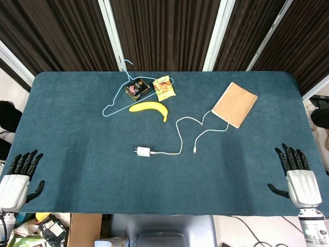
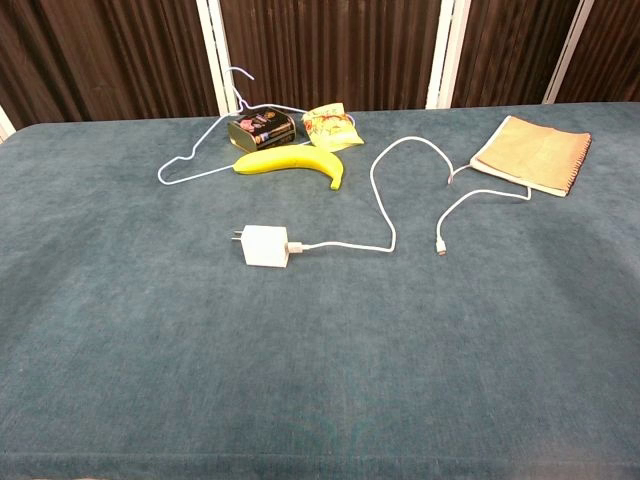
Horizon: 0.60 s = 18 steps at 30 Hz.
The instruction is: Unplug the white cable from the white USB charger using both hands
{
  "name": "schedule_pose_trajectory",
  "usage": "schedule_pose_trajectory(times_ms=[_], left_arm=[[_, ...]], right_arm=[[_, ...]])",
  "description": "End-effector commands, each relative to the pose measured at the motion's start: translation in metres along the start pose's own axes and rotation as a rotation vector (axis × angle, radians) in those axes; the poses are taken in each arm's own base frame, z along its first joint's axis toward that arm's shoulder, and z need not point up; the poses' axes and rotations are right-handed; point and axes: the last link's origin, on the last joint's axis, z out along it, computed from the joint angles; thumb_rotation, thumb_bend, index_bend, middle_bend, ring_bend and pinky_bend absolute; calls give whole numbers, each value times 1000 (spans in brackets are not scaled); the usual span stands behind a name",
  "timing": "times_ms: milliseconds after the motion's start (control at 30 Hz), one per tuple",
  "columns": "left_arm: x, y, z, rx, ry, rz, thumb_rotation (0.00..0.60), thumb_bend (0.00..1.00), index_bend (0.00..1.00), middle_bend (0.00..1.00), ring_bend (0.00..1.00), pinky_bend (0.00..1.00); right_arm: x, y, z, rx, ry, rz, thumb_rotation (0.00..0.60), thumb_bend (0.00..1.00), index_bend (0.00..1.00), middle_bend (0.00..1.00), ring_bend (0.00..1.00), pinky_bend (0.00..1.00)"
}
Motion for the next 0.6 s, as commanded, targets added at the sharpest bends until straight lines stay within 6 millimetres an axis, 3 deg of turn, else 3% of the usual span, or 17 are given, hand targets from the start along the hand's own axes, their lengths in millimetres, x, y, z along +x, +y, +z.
schedule_pose_trajectory(times_ms=[33,167,267,333,433,533,600], left_arm=[[-1,2,0,-11,-3,3,600,435,0,0,0,4],[-8,16,6,-73,-22,-39,600,444,0,0,0,17],[-18,33,22,-144,-27,-59,600,440,0,0,31,227],[-23,48,38,-191,-14,-96,600,425,10,16,181,524],[-31,75,65,-243,-17,-148,600,420,45,88,495,851],[-36,102,90,-260,17,-122,600,416,93,189,737,989],[-40,120,102,-280,-5,-67,600,414,116,200,819,1000]], right_arm=[[0,-1,0,5,-1,1,600,99,0,0,0,0],[-1,-2,-2,15,-8,2,600,99,0,0,0,0],[-1,-2,-4,17,-9,-5,600,99,0,0,0,0],[-1,-2,-4,15,-12,-3,600,99,0,0,0,0],[-2,-2,-3,11,-14,-4,600,99,0,0,0,0],[-3,-1,-2,2,-20,-5,600,99,0,0,0,0],[-4,0,-1,-5,-27,-3,600,99,0,0,0,0]])
